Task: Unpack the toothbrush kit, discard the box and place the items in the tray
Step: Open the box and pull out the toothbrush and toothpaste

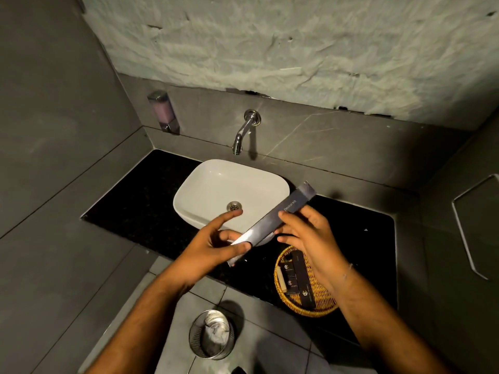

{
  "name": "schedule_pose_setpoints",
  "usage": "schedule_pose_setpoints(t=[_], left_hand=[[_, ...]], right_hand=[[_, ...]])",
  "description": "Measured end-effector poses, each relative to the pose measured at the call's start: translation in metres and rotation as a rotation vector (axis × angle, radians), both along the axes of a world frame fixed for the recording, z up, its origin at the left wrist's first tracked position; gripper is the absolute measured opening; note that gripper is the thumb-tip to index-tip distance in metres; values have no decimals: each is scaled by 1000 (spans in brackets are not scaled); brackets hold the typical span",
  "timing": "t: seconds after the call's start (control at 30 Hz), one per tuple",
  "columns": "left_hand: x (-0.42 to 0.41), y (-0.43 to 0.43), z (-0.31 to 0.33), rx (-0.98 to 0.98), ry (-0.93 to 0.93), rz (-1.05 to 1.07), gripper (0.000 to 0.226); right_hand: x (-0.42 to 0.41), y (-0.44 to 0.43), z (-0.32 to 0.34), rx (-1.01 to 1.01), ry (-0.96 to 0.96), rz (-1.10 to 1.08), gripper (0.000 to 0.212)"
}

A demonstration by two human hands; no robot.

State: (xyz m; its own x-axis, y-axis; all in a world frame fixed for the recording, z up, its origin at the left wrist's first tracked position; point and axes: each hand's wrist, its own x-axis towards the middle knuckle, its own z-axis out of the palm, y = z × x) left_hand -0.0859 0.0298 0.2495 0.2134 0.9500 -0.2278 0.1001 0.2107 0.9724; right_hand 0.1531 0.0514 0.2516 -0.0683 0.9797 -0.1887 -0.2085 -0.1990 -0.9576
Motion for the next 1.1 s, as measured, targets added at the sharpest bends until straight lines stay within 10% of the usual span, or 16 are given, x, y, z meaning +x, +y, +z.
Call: schedule_pose_setpoints(t=[0.27, 0.8, 1.1], left_hand=[[-33, -3, 27, 58, 113, 12, 26], [1, 5, 74, 338, -94, 148, 54], [-5, 12, 70, 341, -72, 235, 47]], right_hand=[[7, 0, -3, -219, 262, -25, 37], [-28, -29, -35, -606, 807, -78, 38], [-18, -34, -48, -634, 744, -22, 45]])
